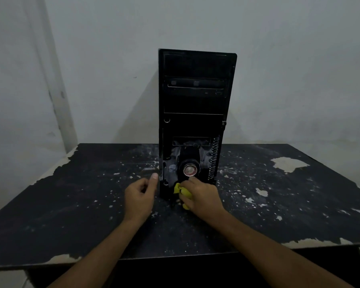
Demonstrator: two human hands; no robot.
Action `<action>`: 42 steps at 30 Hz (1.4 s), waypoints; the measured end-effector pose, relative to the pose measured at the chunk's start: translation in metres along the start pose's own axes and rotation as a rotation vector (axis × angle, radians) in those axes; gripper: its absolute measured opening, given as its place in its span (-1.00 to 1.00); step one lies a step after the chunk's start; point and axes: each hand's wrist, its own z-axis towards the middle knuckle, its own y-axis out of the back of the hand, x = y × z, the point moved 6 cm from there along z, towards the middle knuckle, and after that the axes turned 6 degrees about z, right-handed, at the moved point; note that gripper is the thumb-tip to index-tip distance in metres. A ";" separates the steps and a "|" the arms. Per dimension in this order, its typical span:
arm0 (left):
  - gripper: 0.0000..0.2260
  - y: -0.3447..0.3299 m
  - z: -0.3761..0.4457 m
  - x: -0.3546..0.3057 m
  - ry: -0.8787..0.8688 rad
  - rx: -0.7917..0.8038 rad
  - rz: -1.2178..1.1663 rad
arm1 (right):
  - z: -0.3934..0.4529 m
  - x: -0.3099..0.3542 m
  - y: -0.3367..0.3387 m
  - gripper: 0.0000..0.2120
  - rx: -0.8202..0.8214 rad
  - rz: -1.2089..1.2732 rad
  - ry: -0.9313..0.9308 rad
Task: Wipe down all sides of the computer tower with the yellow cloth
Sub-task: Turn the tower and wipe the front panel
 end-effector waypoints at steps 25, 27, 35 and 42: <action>-0.65 0.016 0.008 -0.005 -0.024 0.070 -0.032 | -0.009 -0.004 0.048 -0.87 -0.305 0.656 -0.221; -0.63 0.019 0.014 -0.009 -0.034 0.053 -0.055 | -0.014 -0.026 0.058 -0.89 -0.425 0.620 -0.275; -0.73 0.010 0.045 -0.023 -0.086 0.086 -0.028 | -0.038 -0.092 0.032 -0.81 -0.414 0.683 -0.571; -0.83 0.007 0.039 -0.018 -0.143 0.132 0.060 | -0.040 -0.095 0.019 -0.83 -0.385 0.766 -0.622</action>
